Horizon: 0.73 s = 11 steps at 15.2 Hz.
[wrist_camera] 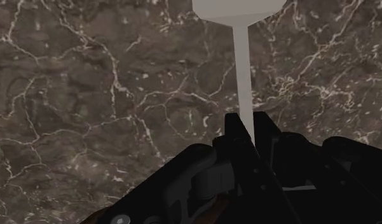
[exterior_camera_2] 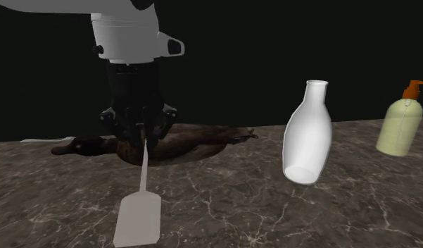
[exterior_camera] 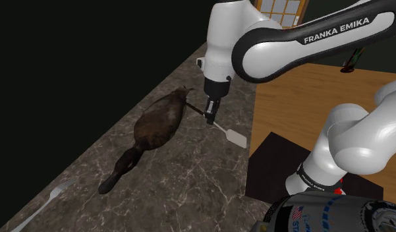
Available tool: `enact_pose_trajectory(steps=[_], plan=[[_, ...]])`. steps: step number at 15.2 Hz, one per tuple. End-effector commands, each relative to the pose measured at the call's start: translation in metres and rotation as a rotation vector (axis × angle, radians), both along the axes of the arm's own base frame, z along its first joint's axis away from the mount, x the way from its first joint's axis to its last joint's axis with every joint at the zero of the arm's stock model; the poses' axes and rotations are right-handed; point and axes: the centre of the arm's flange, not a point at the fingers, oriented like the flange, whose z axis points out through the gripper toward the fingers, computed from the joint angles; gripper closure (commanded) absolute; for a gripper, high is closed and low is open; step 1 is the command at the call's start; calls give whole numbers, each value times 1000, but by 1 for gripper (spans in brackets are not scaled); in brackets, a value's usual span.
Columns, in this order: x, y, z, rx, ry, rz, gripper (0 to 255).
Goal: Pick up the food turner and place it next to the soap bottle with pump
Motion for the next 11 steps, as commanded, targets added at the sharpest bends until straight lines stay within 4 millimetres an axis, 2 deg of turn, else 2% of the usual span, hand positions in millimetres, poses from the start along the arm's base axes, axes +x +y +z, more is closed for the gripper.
enact_pose_trajectory(steps=[1, 11], plan=[[0, 0, 10, 0, 0, 0, 255], [0, 0, 63, 0, 0, 0, 255]])
